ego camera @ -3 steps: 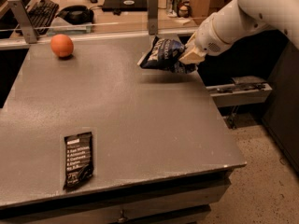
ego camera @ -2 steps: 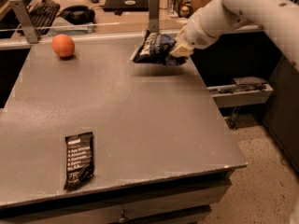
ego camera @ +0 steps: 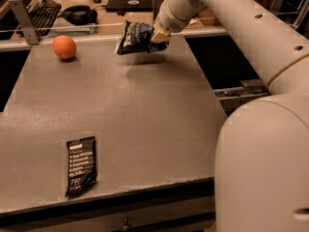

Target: Move blue chip bag near orange

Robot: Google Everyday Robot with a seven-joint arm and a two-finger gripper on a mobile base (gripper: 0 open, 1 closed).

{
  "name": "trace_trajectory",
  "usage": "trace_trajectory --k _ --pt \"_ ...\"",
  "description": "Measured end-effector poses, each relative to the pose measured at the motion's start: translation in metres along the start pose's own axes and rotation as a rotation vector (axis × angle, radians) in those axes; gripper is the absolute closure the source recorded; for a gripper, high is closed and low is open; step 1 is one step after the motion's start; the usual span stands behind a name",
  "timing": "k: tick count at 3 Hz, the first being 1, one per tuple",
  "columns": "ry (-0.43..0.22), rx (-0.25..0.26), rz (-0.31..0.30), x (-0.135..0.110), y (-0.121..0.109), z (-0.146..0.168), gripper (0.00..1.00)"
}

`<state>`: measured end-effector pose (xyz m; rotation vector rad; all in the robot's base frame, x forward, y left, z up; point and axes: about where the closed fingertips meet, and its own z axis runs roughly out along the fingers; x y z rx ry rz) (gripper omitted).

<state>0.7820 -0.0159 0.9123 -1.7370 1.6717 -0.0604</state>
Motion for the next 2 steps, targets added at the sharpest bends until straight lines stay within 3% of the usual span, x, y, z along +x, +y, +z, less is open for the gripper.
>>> trace_trajectory --k 2 --pt "-0.027 -0.118 0.022 -0.043 0.013 0.058 1.00"
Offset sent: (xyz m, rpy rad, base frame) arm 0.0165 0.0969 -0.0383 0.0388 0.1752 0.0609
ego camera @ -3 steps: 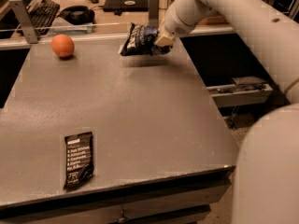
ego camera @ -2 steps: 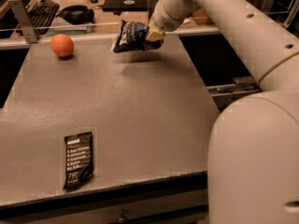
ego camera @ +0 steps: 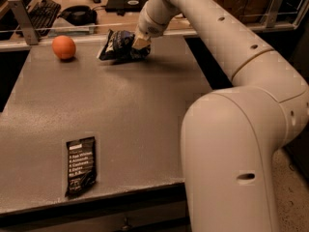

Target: Move blue chip bag near orange

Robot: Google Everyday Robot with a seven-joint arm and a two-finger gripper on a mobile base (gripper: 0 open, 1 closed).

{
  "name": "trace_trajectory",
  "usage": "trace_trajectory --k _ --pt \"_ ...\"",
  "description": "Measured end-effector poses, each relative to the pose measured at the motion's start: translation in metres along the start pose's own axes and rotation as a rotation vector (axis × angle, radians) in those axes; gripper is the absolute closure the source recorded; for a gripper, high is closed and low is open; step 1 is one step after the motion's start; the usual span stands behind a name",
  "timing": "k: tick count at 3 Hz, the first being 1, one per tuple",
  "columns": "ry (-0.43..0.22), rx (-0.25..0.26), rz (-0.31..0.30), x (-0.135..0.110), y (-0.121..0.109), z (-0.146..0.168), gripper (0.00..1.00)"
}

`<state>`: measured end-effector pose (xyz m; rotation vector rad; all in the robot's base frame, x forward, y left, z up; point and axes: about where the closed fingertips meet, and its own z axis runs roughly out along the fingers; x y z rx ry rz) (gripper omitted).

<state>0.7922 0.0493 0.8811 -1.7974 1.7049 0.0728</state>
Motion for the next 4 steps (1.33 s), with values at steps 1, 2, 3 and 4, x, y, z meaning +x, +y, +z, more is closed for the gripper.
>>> trace_trajectory --k 1,2,3,4 --pt "-0.026 -0.031 0.004 -0.020 0.003 0.014 1.00" --pt "-0.052 -0.041 0.000 -0.038 0.002 0.019 1.00" --pt "-0.072 -0.055 -0.001 -0.049 0.003 0.023 0.85" --pt "-0.086 -0.068 0.000 -0.056 0.004 0.027 0.61"
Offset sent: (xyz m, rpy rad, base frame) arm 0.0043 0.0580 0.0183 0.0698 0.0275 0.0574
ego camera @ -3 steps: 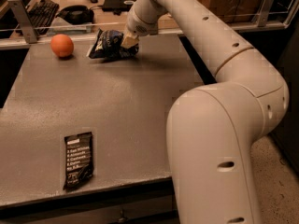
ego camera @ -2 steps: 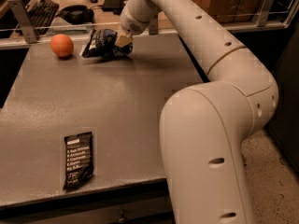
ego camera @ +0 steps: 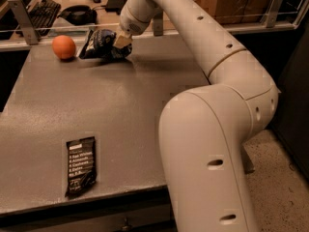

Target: Move blue chip bag near orange

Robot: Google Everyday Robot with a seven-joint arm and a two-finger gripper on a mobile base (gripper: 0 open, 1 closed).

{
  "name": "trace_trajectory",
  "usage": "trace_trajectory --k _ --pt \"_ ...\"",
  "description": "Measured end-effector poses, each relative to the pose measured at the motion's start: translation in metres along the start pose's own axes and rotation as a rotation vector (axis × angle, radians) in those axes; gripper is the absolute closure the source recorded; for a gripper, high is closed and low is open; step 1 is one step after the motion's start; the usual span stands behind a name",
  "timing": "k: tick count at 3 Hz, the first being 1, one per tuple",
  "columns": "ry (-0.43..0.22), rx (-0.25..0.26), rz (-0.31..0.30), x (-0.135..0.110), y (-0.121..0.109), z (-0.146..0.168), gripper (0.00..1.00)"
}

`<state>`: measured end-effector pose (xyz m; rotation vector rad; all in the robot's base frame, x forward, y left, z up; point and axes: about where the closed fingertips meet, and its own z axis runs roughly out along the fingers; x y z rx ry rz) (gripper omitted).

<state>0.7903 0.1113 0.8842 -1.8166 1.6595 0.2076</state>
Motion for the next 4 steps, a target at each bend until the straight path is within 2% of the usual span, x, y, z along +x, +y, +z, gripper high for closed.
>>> trace_trajectory --k 2,3,4 --pt "-0.022 -0.023 -0.010 -0.0106 0.0022 0.0069 0.15" --pt "-0.030 -0.029 -0.016 -0.0144 0.0023 0.0090 0.00" --pt "-0.030 -0.029 -0.015 -0.0143 0.0022 0.0088 0.00"
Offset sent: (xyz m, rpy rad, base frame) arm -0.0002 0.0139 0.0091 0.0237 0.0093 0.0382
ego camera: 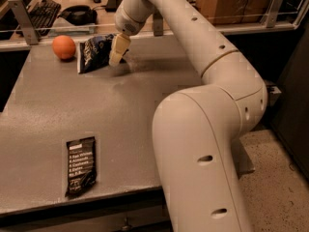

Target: Move blue chip bag near orange

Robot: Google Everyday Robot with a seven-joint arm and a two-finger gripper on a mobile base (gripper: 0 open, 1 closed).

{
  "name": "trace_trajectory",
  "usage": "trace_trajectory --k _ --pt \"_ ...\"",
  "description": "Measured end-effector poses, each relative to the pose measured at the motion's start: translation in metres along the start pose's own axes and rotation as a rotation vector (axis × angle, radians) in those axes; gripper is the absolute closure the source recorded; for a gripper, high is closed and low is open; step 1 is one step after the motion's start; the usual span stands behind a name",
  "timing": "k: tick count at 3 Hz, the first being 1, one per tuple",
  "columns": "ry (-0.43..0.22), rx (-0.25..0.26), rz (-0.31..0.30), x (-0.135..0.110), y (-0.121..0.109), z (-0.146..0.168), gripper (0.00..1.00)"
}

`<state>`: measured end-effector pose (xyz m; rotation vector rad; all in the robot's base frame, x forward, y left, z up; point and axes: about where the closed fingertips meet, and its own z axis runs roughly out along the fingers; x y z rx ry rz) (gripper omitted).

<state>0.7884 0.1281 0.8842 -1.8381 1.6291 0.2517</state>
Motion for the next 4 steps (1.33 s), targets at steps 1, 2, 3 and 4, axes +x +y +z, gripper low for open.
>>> trace_trajectory --k 1,2,3,4 --pt "0.020 0.075 0.043 0.034 -0.006 -0.049 0.00" --pt "0.004 0.172 0.097 0.064 -0.002 -0.119 0.00" --pt "-0.097 0.249 0.155 0.080 0.026 -0.184 0.00" --pt "-0.088 0.280 0.209 0.116 0.035 -0.210 0.00"
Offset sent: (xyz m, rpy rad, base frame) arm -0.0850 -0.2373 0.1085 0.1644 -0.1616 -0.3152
